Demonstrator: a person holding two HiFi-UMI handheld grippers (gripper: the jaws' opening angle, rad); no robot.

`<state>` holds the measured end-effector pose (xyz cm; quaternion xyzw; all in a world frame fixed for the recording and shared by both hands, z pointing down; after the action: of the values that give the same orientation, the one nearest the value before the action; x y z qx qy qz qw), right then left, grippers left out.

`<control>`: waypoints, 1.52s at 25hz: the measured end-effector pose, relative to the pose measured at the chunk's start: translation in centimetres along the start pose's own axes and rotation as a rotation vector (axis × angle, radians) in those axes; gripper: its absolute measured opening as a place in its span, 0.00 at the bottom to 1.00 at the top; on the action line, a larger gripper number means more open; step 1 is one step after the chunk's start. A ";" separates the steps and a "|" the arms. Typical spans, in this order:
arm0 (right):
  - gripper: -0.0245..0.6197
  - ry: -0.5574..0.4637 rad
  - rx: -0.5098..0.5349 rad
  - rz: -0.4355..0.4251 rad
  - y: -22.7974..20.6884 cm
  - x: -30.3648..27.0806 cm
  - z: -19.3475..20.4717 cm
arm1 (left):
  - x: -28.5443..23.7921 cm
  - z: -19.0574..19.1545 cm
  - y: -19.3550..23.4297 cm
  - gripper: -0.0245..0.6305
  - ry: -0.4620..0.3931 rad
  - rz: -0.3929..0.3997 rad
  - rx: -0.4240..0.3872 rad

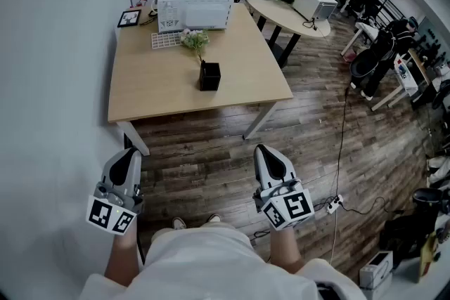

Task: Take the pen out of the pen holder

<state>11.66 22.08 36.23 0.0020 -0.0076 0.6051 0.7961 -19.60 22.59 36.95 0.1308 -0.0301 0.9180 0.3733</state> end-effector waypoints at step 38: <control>0.04 0.005 -0.056 0.009 -3.6 2.8 0.9 | -1.3 1.5 -1.5 0.46 -0.003 -0.075 0.021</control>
<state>15.87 23.82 37.24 -0.0218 -0.0224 0.6083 0.7931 -17.37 22.58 38.00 0.1373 -0.0162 0.9034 0.4059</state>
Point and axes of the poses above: the fingertips, and each gripper's own axes: x backward along the fingers, y to its left, z out of its underside, the point moved 3 cm from there along x, backward along the fingers, and after that the axes turned 12 degrees about z, right-handed, at the moved point
